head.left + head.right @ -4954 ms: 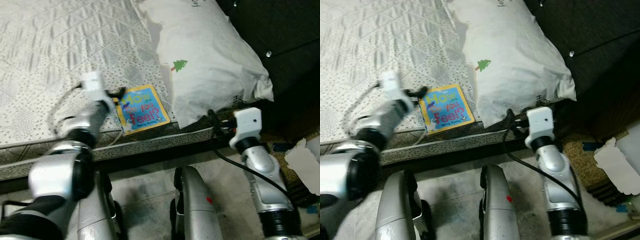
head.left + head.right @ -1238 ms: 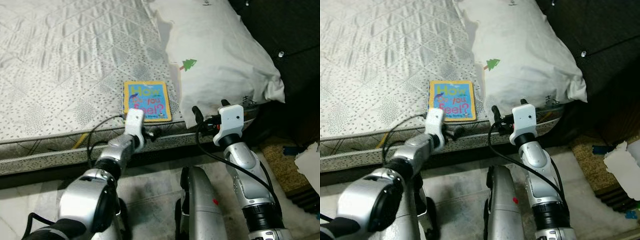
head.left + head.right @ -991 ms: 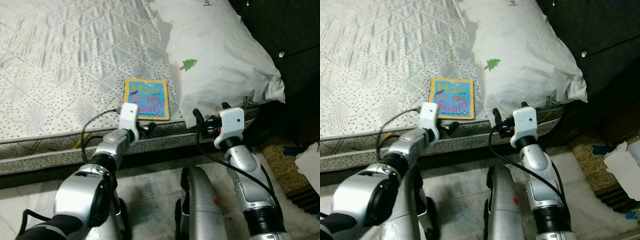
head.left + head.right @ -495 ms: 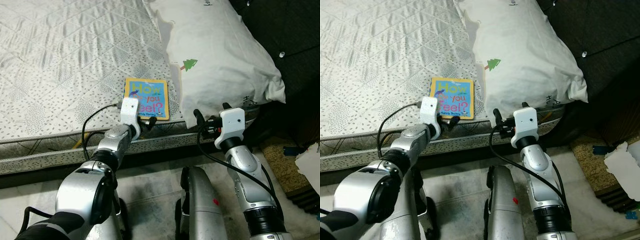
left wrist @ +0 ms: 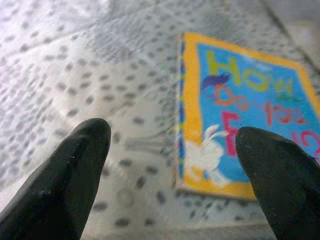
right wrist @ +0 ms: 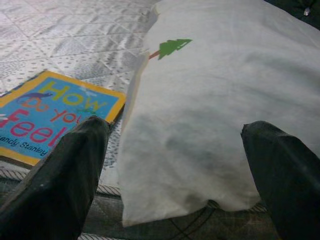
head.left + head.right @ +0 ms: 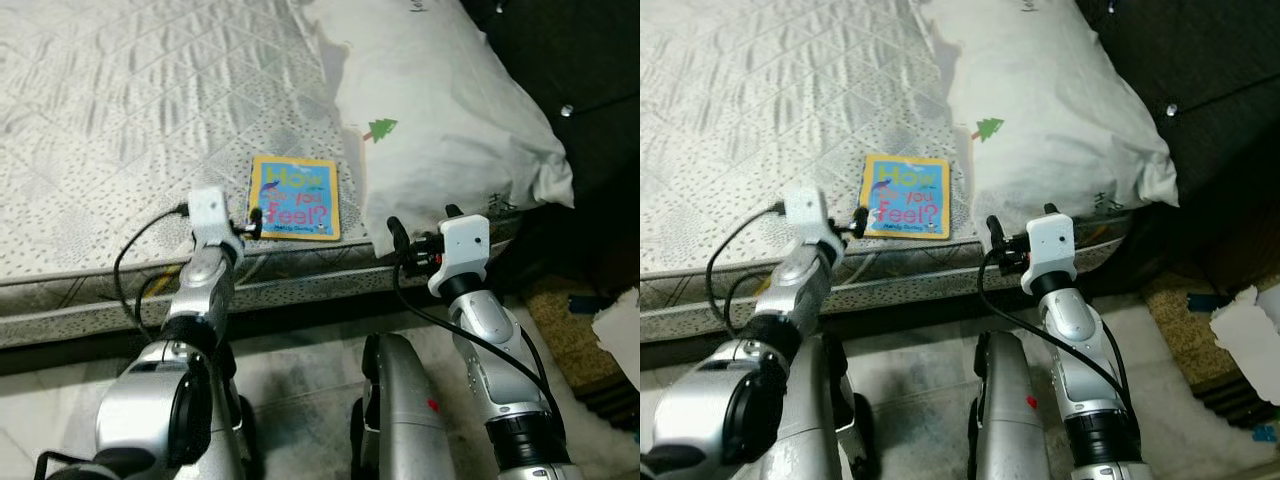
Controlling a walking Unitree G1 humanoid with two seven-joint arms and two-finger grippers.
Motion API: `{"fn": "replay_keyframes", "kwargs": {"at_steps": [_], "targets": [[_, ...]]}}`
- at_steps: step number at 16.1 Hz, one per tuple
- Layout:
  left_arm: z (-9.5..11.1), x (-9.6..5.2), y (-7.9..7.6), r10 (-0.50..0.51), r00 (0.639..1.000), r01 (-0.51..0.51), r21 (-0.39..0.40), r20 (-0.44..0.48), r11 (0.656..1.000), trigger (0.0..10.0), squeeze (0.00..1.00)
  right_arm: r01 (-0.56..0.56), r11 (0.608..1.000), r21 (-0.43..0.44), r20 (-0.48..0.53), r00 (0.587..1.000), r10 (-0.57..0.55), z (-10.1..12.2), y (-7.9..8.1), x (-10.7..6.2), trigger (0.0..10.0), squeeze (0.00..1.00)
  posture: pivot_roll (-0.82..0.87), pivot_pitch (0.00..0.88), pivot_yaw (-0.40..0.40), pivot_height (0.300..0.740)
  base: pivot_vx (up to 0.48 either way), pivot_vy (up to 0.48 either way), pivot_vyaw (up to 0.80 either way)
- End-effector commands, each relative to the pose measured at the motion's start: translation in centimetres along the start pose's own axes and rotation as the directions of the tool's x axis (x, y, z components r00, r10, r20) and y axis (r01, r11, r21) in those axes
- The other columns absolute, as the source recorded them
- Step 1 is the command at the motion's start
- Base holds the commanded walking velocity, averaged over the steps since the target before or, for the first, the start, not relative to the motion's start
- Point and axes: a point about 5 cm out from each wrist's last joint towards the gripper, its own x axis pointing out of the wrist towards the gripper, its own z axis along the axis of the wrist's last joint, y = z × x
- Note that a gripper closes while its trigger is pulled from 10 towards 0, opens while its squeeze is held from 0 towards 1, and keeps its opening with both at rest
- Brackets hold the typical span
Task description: Clean up the room
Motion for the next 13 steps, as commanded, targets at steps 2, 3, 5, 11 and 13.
{"fn": "replay_keyframes", "kwargs": {"at_steps": [2,3,5,11,13], "targets": [[-1.5,-0.4,0.1,0.019,0.999,-0.020,-0.024,-0.050,1.000,10.0,0.00,0.014,1.000,-0.006,-0.012,1.000,-0.014,-0.2,-0.6,-0.3,10.0,0.00,-0.12,0.211,-0.028,0.553,0.000,0.000,0.00],[-1.9,-0.5,0.4,0.031,0.997,-0.032,-0.013,-0.069,0.999,10.0,0.00,0.017,1.000,-0.010,-0.010,1.000,-0.017,-0.1,-0.7,-0.4,10.0,0.00,-0.14,0.215,-0.032,0.553,0.000,0.000,0.00],[-2.1,-0.4,0.8,0.046,0.995,-0.046,-0.003,-0.091,0.999,10.0,0.00,0.020,1.000,-0.023,-0.019,1.000,-0.020,-0.2,-1.1,-1.0,10.0,0.00,-0.15,0.224,-0.038,0.553,0.000,0.000,0.00],[-1.2,0.0,0.9,0.054,0.994,-0.053,0.005,-0.091,0.999,10.0,0.00,0.020,0.998,-0.062,-0.049,0.999,-0.023,-0.2,-2.3,-2.3,10.0,0.00,-0.20,0.251,-0.067,0.553,0.000,0.000,0.00],[-0.8,0.2,0.8,0.046,0.996,-0.045,0.006,-0.080,0.999,10.0,0.00,0.019,0.998,-0.067,-0.056,0.998,-0.023,-0.2,-2.4,-2.6,10.0,0.00,-0.21,0.260,-0.074,0.553,0.000,0.000,0.00]]}}
